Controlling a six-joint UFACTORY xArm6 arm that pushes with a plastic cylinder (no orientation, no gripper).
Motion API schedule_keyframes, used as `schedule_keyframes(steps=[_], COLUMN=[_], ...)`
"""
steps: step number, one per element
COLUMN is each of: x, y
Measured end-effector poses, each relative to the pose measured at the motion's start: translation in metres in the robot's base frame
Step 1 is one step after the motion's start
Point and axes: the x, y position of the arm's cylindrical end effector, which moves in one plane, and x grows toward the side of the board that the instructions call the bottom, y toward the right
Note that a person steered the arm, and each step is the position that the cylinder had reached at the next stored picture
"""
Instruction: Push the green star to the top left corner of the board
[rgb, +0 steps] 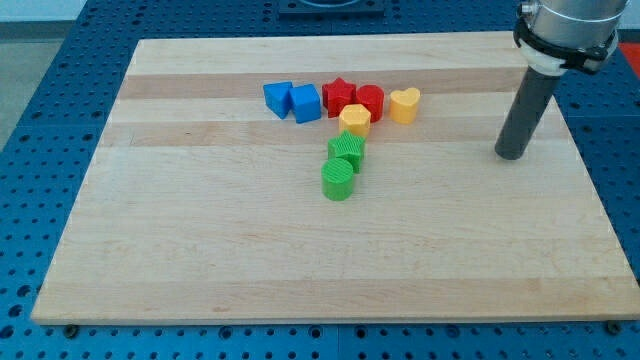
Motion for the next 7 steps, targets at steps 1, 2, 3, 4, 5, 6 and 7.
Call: schedule_keyframes(steps=[1, 2, 3, 4, 5, 6, 7], x=[0.001, 0.02, 0.021, 0.021, 0.021, 0.021, 0.021], y=[-0.012, -0.091, -0.118, -0.121, -0.143, -0.149, -0.179])
